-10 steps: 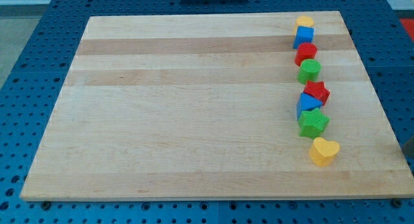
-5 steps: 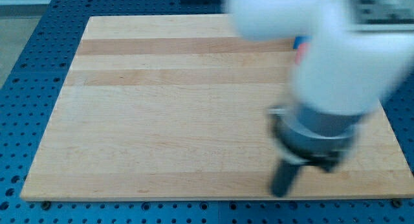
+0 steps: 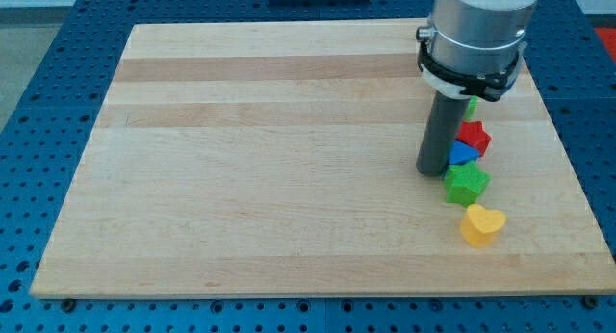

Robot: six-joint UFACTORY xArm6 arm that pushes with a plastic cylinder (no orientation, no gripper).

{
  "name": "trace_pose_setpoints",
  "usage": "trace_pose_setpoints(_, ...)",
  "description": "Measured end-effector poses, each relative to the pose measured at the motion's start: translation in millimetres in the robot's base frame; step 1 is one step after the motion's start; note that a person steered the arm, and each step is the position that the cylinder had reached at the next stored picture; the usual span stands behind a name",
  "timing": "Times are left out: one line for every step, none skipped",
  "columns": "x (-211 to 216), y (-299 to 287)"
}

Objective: Adjust the blocks to make a vertical line

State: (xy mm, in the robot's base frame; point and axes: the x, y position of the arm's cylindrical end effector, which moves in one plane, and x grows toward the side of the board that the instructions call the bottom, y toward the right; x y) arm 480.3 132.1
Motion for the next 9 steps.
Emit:
trace_pose_setpoints(0,10)
trace_pose_setpoints(0,12)
trace_pose_setpoints(5,7)
trace_pose_setpoints(9,7)
trace_pose_setpoints(9,7)
trace_pose_setpoints(16,8)
trace_pose_setpoints(16,7)
trace_pose_setpoints(-40,-2)
trace_pose_setpoints(-113,-18)
